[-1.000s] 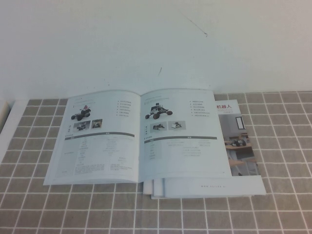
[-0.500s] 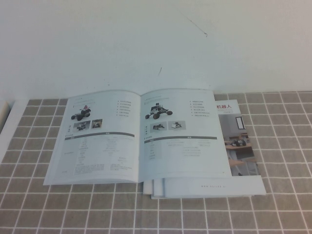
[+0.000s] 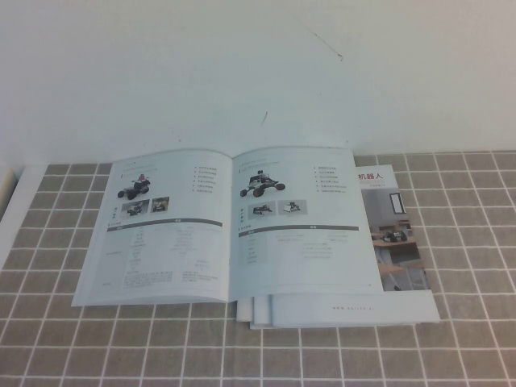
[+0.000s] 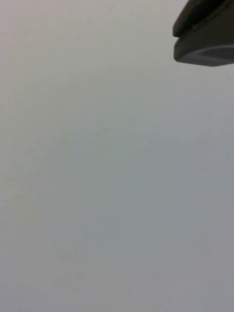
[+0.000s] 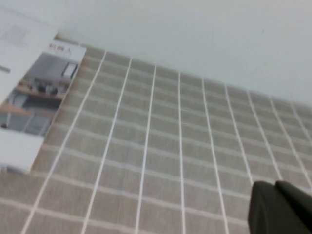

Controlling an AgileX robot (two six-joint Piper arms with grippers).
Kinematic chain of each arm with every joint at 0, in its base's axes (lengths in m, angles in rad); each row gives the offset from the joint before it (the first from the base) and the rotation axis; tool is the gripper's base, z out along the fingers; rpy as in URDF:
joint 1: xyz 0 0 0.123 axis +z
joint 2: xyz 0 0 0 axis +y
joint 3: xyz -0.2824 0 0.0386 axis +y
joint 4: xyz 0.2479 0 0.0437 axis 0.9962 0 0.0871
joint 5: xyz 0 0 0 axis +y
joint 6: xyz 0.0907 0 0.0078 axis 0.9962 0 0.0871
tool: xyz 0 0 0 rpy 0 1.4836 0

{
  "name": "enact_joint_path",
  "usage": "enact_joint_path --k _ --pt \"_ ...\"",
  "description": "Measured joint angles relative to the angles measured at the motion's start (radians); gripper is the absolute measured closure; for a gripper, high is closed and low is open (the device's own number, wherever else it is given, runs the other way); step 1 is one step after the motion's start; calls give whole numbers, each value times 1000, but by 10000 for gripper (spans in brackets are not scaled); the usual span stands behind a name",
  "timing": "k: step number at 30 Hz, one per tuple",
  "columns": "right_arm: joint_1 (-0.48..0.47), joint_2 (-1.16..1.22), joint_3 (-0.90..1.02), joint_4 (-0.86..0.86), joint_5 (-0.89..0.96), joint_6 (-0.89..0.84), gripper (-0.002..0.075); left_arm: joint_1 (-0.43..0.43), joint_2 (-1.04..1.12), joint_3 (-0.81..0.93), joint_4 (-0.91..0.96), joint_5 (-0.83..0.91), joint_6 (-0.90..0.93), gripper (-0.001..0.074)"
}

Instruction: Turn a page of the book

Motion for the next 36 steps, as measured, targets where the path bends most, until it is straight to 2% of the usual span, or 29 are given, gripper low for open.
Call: enact_joint_path --k 11,18,20,23,25,28,33,36 --pt "0 0 0 -23 -569 0 728 0 0 0 0 -98 -11 738" --pt "0 0 0 -23 -825 18 728 0 0 0 0 -167 -11 738" --pt "0 0 0 -17 -894 22 728 0 0 -2 0 -162 -11 738" --pt "0 0 0 -14 -980 23 728 0 0 -63 0 -63 30 738" --pt "0 0 -5 -13 -991 23 728 0 0 -129 2 26 96 738" --pt "0 0 -71 -13 -897 23 728 0 6 -235 4 160 168 738" --pt "0 0 -291 -6 -653 26 728 0 127 -430 0 334 149 738" --pt "0 41 -409 -2 -568 50 728 0 257 -530 0 381 114 738"
